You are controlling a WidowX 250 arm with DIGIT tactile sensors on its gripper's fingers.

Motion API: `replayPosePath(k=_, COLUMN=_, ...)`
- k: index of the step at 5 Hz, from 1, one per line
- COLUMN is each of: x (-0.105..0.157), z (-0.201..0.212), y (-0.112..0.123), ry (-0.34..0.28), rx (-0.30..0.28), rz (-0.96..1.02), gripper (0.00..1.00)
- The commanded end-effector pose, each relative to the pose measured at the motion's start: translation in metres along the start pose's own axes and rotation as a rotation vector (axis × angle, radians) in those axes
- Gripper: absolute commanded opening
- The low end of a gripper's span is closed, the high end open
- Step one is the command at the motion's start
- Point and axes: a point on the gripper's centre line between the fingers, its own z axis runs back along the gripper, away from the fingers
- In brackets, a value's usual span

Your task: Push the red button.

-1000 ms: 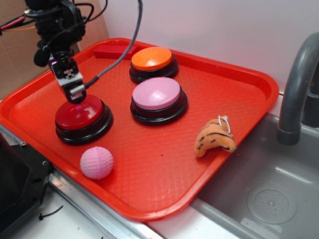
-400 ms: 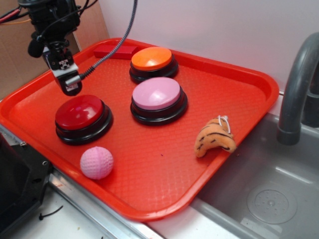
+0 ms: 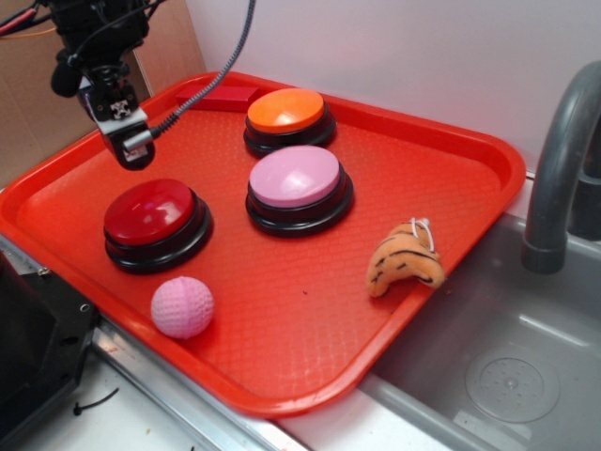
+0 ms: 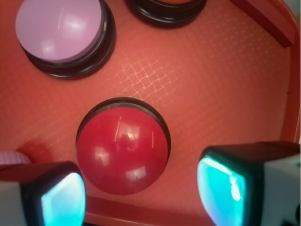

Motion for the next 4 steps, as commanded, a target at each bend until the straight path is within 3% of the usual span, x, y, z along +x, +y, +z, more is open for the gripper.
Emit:
replayPosePath(k=1, x=0.014, z=0.023, y=-0.002, ry=-0.048, rx=0.021, rz=-0.012, gripper=1.0)
replayPosePath(k=4, x=0.012, z=0.037, y=-0.01, ry=-0.045, rx=0.074, rz=-0.017, gripper=1.0)
